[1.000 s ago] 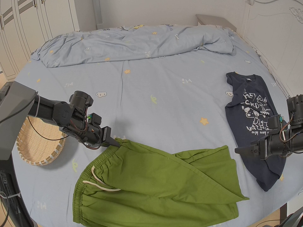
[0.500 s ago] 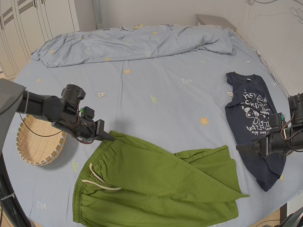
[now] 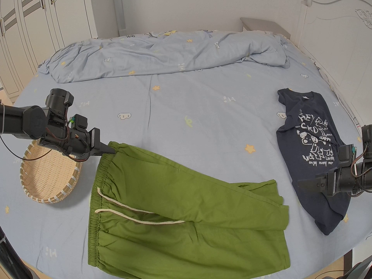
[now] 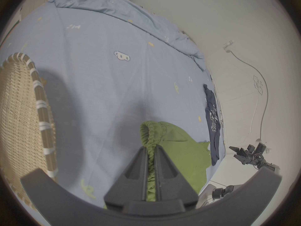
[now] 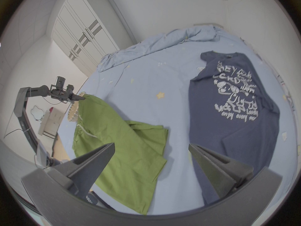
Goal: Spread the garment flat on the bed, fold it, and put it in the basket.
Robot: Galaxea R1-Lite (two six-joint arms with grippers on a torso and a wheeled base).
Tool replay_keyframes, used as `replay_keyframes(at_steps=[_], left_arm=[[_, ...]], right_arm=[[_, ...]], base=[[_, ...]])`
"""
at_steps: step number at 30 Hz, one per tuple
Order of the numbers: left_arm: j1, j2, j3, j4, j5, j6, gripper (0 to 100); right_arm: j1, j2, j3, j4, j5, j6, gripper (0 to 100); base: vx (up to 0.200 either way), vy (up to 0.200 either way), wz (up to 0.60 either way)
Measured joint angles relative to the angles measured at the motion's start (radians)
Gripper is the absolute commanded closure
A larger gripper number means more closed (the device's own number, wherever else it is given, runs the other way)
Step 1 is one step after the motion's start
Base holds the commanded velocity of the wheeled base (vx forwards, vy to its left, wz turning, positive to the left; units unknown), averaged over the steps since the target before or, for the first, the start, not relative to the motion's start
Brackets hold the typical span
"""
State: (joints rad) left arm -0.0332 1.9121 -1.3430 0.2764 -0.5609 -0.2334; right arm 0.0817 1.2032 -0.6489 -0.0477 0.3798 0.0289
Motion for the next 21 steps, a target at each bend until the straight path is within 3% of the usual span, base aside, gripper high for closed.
replay_keyframes(at_steps=[7, 21], left_arm=[[-0.024, 0.006, 0.01, -0.001, 0.001, 0.004, 100], [-0.03, 0.024, 0.008, 0.0, 0.001, 0.004, 100]], right_arm=[[-0.004, 0.064, 0.047, -0.001, 0.097, 0.03, 0], [-0.005, 0.298, 0.134, -0.165, 0.116, 0.033, 0]], base=[[0.0, 0.0, 0.0], [0.0, 0.0, 0.0]])
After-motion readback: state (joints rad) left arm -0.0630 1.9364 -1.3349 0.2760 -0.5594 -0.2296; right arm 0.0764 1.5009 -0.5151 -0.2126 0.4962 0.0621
